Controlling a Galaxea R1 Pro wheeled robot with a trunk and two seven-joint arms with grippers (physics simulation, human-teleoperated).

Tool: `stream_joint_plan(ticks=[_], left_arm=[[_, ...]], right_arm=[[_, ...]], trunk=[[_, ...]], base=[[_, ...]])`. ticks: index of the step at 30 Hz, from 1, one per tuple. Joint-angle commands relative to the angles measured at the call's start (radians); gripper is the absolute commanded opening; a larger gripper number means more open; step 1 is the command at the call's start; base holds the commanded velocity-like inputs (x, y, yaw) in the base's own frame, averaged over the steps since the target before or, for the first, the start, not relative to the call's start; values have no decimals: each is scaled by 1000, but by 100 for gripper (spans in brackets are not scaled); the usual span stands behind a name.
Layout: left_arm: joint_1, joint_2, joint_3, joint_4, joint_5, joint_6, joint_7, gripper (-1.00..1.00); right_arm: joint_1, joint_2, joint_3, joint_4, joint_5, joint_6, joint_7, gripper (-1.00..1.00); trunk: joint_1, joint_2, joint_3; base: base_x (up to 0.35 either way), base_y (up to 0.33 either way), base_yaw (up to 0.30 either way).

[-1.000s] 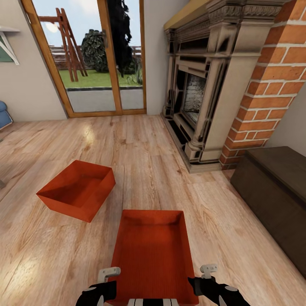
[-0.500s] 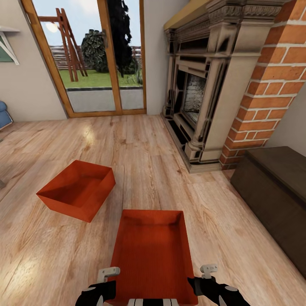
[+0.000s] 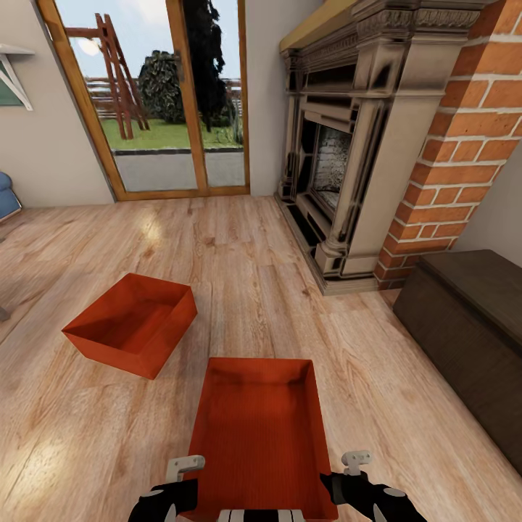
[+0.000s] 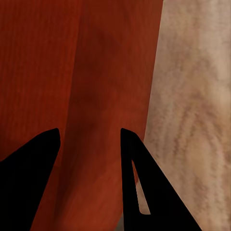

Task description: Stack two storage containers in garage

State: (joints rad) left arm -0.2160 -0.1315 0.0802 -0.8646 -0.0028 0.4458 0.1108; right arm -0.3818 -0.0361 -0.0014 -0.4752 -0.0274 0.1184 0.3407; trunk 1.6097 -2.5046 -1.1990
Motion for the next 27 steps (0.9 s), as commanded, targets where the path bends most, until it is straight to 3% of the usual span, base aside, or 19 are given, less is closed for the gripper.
stream_joint_plan(ticks=[1,27], left_arm=[[0,0,3,-2,-16,7,7,-100],[0,-2,3,-2,-16,7,8,-100]], right_arm=[[0,-1,-1,-2,0,6,1,-100],[0,-1,0,-2,-1,6,15,-100]], trunk=[[0,0,-1],[0,0,-1]], base=[[0,0,0],[0,0,0]])
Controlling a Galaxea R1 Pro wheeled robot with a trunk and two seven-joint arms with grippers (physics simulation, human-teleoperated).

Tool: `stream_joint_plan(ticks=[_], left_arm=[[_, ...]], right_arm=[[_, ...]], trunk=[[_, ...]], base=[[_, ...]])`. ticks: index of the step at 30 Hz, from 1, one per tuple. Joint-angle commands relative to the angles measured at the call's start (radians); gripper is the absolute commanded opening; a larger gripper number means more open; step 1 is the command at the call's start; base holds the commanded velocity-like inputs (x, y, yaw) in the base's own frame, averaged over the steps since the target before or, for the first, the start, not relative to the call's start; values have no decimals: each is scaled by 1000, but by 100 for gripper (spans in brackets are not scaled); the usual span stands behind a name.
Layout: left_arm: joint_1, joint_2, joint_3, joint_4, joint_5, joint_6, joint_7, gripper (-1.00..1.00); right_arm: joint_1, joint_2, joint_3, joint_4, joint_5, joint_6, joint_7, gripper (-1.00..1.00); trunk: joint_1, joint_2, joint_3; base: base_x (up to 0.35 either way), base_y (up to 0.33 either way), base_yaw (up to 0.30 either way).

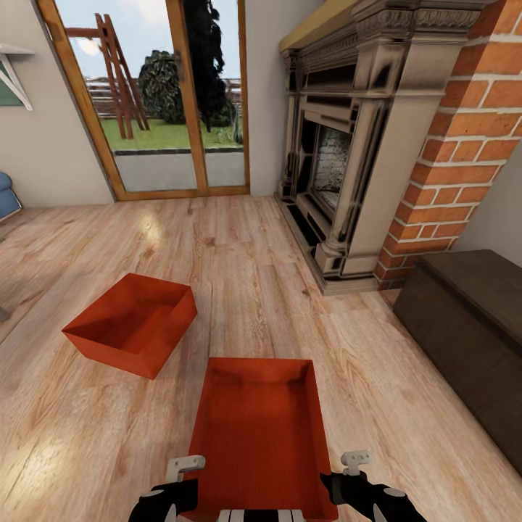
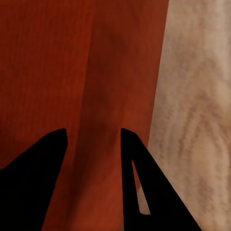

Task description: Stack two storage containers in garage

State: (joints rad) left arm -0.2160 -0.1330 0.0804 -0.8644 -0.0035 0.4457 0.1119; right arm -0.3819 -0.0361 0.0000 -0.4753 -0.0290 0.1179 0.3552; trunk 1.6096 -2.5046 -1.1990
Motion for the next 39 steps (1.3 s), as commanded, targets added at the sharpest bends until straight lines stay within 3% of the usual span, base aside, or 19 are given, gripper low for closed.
stream_joint_plan(ticks=[1,39], left_arm=[[0,0,2,-2,-15,7,7,-100],[0,4,3,-2,-15,-1,7,-100]], right_arm=[[0,-1,-2,-2,1,6,1,-100],[0,2,7,2,2,6,4,-100]], trunk=[[0,0,-1],[0,0,-1]], base=[[0,0,0],[0,0,0]])
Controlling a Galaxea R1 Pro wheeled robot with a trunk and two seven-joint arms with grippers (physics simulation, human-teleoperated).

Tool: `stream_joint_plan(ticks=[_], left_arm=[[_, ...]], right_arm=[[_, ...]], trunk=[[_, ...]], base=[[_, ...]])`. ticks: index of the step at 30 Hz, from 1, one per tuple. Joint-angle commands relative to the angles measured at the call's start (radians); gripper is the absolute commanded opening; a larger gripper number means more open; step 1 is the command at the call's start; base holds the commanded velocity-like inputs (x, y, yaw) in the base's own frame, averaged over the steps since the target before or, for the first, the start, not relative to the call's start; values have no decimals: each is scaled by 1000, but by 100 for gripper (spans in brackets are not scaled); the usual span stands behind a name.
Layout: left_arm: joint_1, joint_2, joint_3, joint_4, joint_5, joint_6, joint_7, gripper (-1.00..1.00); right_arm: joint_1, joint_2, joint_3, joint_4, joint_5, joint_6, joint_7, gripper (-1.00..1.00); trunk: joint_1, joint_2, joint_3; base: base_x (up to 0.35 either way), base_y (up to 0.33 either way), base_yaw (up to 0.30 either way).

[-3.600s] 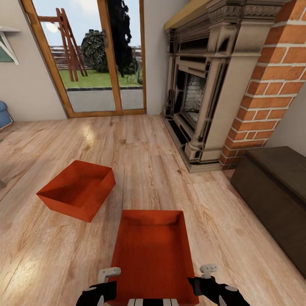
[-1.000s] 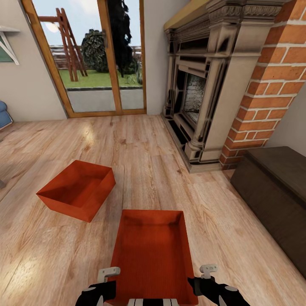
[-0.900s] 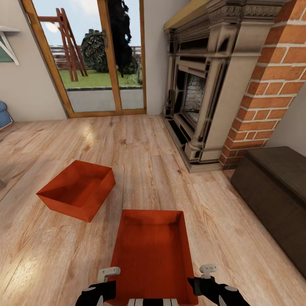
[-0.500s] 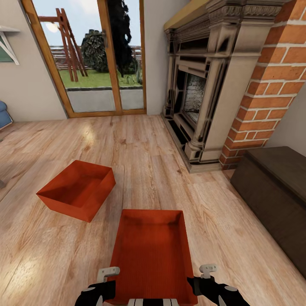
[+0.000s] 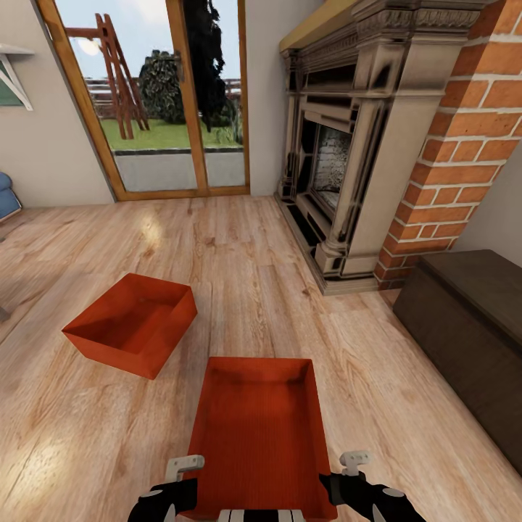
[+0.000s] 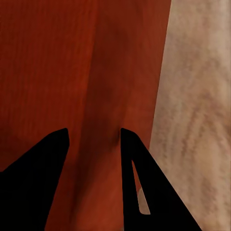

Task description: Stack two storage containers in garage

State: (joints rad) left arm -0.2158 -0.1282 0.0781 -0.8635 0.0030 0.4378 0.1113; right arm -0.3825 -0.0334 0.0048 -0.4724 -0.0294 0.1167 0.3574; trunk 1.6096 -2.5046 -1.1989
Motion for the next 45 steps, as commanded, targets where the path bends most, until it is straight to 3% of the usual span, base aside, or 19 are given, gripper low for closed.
stream_joint_plan(ticks=[1,26,45], left_arm=[[-1,-1,5,-3,-21,7,8,-100],[-1,-2,5,-2,-21,7,8,-100],[-1,-1,6,6,-24,-31,7,-100]], right_arm=[[1,-1,3,0,3,7,2,-100],[1,1,4,9,4,7,43,-100],[1,2,4,9,6,0,38,-100]], trunk=[[0,0,-1],[0,0,-1],[-9,4,73]], base=[[0,0,0],[0,0,0],[0,0,0]])
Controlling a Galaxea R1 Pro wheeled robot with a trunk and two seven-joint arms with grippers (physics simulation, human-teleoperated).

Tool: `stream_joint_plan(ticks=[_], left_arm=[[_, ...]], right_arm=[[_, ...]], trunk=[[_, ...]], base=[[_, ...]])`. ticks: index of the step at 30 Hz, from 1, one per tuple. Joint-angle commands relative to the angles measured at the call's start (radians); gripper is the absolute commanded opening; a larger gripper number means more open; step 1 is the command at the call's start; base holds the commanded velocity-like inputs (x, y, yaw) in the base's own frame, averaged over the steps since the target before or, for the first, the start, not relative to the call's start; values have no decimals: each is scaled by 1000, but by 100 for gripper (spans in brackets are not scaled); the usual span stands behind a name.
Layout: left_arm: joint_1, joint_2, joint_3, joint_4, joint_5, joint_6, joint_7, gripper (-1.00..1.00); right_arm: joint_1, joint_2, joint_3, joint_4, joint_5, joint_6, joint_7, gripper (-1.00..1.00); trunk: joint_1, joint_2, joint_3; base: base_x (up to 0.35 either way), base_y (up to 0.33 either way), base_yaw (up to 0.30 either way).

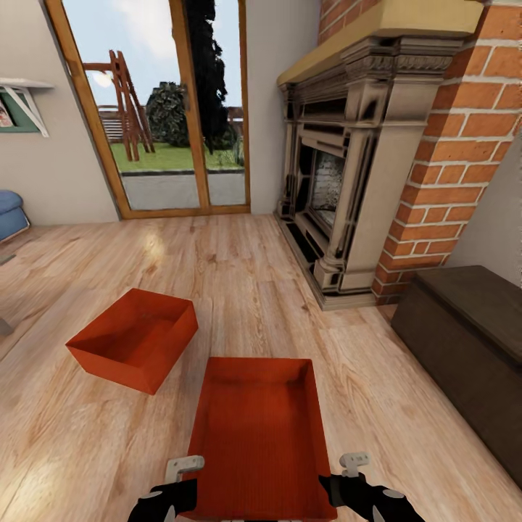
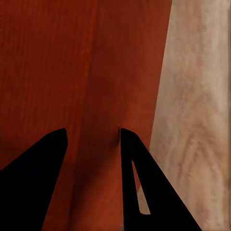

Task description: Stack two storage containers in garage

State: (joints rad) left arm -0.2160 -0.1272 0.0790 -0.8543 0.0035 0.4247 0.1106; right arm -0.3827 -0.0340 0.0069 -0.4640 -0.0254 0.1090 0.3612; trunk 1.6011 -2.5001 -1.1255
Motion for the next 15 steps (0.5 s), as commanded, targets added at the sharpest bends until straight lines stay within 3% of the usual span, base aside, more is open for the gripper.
stream_joint_plan(ticks=[1,15], left_arm=[[0,-2,5,-3,-24,-18,8,-100],[0,0,5,-3,-24,-18,8,-100]], right_arm=[[1,3,2,1,2,8,33,-100],[1,3,1,1,5,6,24,-100]], trunk=[[-1,0,3],[-51,91,48]], base=[[0,0,0],[0,0,0]])
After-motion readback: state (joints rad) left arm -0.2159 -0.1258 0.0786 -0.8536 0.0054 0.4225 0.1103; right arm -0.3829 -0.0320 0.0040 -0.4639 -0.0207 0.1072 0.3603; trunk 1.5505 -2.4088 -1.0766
